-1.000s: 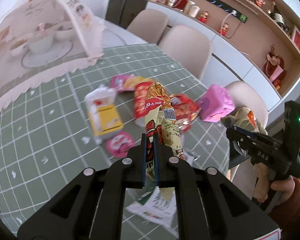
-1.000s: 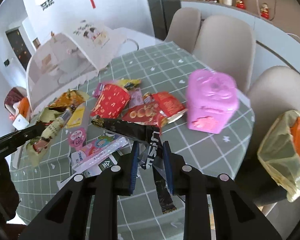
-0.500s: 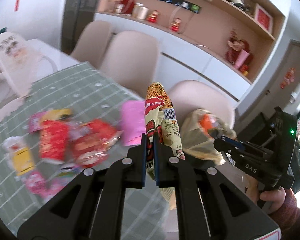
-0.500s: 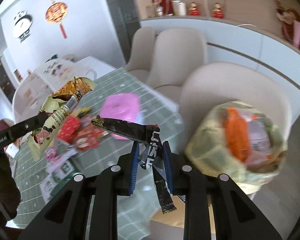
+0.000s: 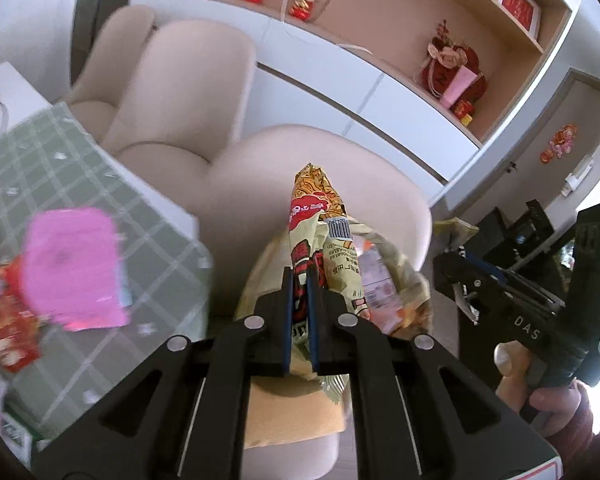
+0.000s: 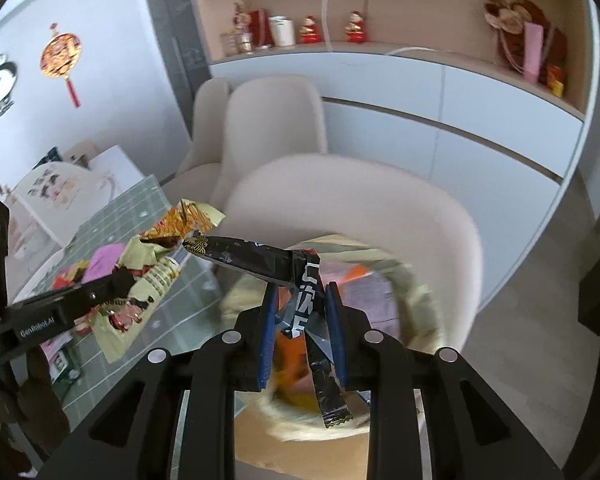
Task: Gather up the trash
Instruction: 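Carry both held wrappers over the bin and open both tools to drop them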
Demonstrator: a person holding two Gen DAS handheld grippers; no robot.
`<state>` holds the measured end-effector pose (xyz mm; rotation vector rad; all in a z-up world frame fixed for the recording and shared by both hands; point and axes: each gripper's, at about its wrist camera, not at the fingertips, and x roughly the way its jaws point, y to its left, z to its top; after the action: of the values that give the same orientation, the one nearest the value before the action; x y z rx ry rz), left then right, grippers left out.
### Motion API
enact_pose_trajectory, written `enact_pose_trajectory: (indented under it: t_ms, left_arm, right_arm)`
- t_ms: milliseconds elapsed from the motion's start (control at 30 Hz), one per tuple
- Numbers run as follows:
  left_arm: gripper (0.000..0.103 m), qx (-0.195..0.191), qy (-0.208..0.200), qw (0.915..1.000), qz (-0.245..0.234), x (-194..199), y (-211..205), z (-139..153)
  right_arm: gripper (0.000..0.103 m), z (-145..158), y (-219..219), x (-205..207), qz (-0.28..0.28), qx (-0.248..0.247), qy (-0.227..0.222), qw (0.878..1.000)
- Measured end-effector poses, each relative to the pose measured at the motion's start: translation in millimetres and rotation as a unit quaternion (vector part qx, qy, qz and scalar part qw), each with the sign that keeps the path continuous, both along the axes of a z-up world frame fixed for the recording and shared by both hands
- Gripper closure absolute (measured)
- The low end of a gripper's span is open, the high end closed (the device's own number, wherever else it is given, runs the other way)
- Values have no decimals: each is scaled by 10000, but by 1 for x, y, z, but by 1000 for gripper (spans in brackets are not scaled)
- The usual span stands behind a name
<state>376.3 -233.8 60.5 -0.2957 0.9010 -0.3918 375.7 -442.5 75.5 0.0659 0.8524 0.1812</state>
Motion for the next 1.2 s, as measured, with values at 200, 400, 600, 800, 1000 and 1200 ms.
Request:
enact_pose_trajectory:
  t_ms: [200,400,600,800,1000,1200]
  left_arm:
    - [98,5,159,9996,-232,33,-48,-21]
    - [98,144,517,9978,-396,47,-81,-44]
    - [98,283,761,9955,-487,51,-96,-59]
    - [98,462,963,9922,-638,56,-106,-73]
    - [64,-321,1120,9910,-665,58,-94,-79]
    - [60,-346,670,9969,-229,51,-59,-53]
  right_arm:
    - [79,-14,-28,26,-166,-12,130,9998]
    - [79,-30,-41,37,-111,-59,248,9996]
    - [79,-37,-48,51,-106,-38,333,9994]
    - [79,-43,-53,59,-191,47,371,9991]
    - [79,-46,-57,61,-284,85,424,9987]
    - [79,-53,-48,62,-134,314,524,9980]
